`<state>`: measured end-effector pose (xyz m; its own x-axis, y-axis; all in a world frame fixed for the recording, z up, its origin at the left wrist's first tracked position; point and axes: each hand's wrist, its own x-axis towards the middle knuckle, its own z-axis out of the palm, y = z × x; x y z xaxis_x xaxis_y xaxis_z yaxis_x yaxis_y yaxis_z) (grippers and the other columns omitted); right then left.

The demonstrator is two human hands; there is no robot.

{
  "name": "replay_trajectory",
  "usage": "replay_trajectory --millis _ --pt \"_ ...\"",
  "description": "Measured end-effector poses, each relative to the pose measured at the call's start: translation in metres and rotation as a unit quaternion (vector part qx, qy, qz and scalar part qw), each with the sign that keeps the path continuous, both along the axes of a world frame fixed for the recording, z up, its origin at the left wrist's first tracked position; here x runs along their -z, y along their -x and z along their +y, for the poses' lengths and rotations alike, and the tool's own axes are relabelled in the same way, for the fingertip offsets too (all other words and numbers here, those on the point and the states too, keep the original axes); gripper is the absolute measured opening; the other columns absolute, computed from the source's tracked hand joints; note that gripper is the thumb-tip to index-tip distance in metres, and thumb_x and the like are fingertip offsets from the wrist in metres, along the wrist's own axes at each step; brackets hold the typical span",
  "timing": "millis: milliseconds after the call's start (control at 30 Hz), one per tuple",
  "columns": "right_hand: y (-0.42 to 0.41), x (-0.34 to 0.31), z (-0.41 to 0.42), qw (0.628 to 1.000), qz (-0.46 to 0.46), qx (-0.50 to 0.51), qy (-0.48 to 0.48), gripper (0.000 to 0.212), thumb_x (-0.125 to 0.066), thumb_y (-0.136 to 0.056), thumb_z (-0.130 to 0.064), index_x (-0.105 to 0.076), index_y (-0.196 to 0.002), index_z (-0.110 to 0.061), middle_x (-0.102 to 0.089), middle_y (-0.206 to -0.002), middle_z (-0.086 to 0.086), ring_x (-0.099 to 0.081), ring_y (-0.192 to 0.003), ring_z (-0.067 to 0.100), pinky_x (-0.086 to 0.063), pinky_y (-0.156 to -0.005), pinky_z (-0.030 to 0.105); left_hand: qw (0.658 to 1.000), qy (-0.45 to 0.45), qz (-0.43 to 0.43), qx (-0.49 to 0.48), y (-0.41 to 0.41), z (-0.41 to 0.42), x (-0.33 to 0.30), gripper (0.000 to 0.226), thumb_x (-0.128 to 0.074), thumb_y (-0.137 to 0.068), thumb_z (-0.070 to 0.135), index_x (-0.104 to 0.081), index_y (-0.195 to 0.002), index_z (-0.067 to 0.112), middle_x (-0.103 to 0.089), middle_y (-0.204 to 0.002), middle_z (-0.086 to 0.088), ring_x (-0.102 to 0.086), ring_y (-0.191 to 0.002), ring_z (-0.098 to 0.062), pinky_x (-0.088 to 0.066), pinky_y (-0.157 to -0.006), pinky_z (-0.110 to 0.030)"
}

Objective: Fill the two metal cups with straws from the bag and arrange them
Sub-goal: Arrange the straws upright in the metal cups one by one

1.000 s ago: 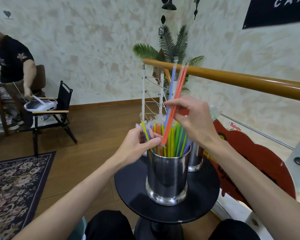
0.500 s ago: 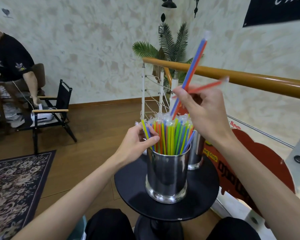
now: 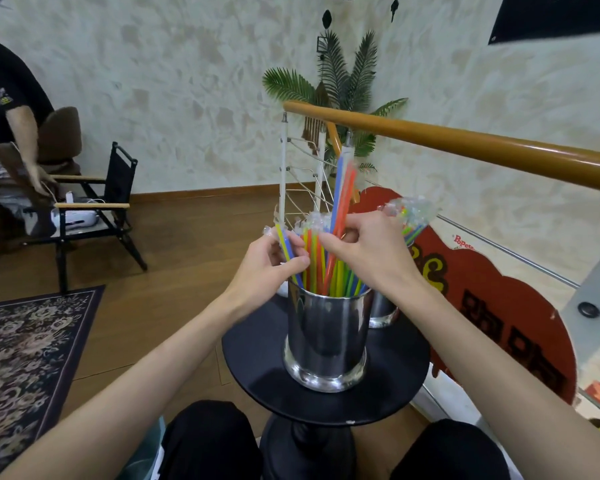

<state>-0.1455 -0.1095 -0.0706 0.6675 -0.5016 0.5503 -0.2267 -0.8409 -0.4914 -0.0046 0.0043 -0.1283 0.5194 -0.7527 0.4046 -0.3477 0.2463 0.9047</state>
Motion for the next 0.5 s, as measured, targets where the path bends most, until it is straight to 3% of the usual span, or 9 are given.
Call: replay_trajectory --millis 133,267,400,500 --pt "-0.009 0.004 -0.002 0.991 0.134 -0.011 -0.025 0.034 -0.079 -0.083 -0.031 -0.062 -0.056 -0.02 -0.066 -0.057 0.0 -0.062 -0.056 0.012 -0.05 -0.062 0.03 1.0 0.003 0.016 0.006 0.0 0.0 0.0 0.018 -0.068 -0.09 -0.003 -0.063 -0.103 0.008 -0.07 -0.093 -0.004 -0.067 -0.091 -0.015 -0.055 -0.087 -0.029" --pt "-0.018 0.006 -0.002 0.959 0.28 -0.032 -0.033 0.033 -0.081 -0.084 -0.037 -0.069 -0.067 -0.011 -0.061 -0.062 -0.002 -0.056 -0.058 0.009 -0.043 -0.057 0.026 0.999 0.017 0.043 0.021 0.002 0.0 -0.001 0.026 -0.071 -0.091 0.009 -0.062 -0.115 0.008 -0.072 -0.108 -0.013 -0.07 -0.1 -0.027 -0.057 -0.084 -0.038" --pt "-0.022 0.011 0.001 0.945 0.323 -0.048 -0.016 0.033 -0.076 -0.089 -0.026 -0.057 -0.064 -0.016 -0.055 -0.065 -0.002 -0.053 -0.062 0.011 -0.039 -0.056 0.025 0.999 0.027 0.038 0.024 0.008 0.003 -0.001 0.051 -0.081 -0.075 0.037 -0.062 -0.118 0.02 -0.073 -0.112 -0.006 -0.068 -0.109 -0.029 -0.054 -0.098 -0.042" --pt "-0.021 0.011 0.0 0.941 0.333 -0.065 -0.015 0.021 -0.075 -0.09 -0.019 -0.063 -0.073 -0.013 -0.061 -0.071 -0.001 -0.06 -0.071 0.014 -0.044 -0.059 0.022 0.999 0.031 0.035 0.014 0.011 0.003 -0.001 0.05 -0.085 -0.075 0.031 -0.062 -0.118 0.02 -0.076 -0.108 -0.002 -0.071 -0.105 -0.024 -0.055 -0.097 -0.042"
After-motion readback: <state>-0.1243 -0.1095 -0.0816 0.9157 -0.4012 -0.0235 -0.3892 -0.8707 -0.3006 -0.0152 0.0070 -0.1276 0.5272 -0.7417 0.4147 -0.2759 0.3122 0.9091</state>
